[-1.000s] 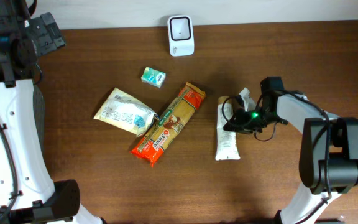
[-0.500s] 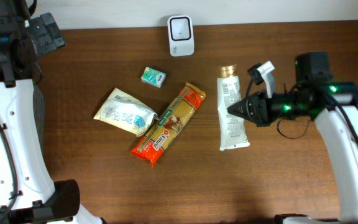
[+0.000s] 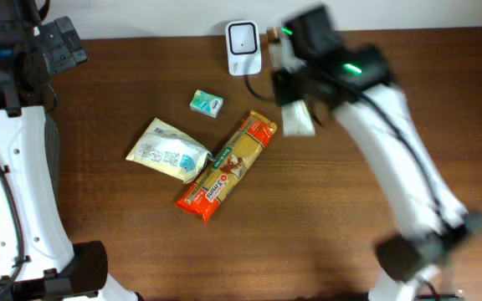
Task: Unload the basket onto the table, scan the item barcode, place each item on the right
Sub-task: 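Hold the white tube up in front of the barcode scanner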
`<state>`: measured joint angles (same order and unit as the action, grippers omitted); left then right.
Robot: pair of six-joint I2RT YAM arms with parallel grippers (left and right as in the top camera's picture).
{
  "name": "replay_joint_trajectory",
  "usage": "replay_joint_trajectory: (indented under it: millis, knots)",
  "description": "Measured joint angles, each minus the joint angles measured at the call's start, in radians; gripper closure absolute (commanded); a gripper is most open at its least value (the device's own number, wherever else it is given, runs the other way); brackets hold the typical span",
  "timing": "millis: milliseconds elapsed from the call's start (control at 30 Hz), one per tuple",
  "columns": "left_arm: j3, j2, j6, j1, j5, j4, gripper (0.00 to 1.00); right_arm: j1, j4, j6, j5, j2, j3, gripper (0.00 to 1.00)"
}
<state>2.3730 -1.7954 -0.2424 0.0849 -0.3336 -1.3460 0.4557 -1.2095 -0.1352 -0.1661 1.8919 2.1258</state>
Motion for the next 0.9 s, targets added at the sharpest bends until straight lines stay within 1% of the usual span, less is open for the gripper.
replay_joint_trajectory:
  millis: [33,100,133,167,233,300,367,433,500,700,900]
  knots:
    - [0.0,0.0,0.0,0.0,0.0,-0.001,0.01,0.027,0.074,0.035,-0.152,0.139,0.072,0.96]
    - [0.0,0.0,0.0,0.0,0.0,-0.002,0.01,0.063,0.304,0.161,-0.385,0.328,0.101,0.96]
    - [0.0,0.0,0.0,0.0,0.0,-0.002,0.01,0.076,0.416,0.245,-0.48,0.41,0.102,0.96]
    - [0.0,0.0,0.0,0.0,0.0,-0.002,0.01,0.083,0.576,0.347,-0.538,0.481,0.1,0.96]
    - [0.0,0.0,0.0,0.0,0.0,-0.003,0.01,0.083,0.808,0.509,-0.589,0.559,0.102,0.96]
    - [0.0,0.0,0.0,0.0,0.0,-0.002,0.01,0.081,1.006,0.686,-0.625,0.612,0.103,0.96]
    - [0.0,0.0,0.0,0.0,0.0,-0.004,0.01,0.074,1.118,0.825,-0.629,0.647,0.107,0.96]
    - [0.0,0.0,0.0,0.0,0.0,-0.004,0.01,0.068,1.133,0.906,-0.631,0.681,0.11,0.96]
    - [0.0,0.0,0.0,0.0,0.0,-0.004,0.01,0.059,1.13,0.945,-0.63,0.714,0.11,0.96]
    - [0.0,0.0,0.0,0.0,0.0,-0.004,0.01,0.027,1.131,0.971,-0.63,0.732,0.11,0.96]
    - [0.0,0.0,0.0,0.0,0.0,-0.004,0.01,0.038,1.13,0.978,-0.63,0.732,0.11,0.96]
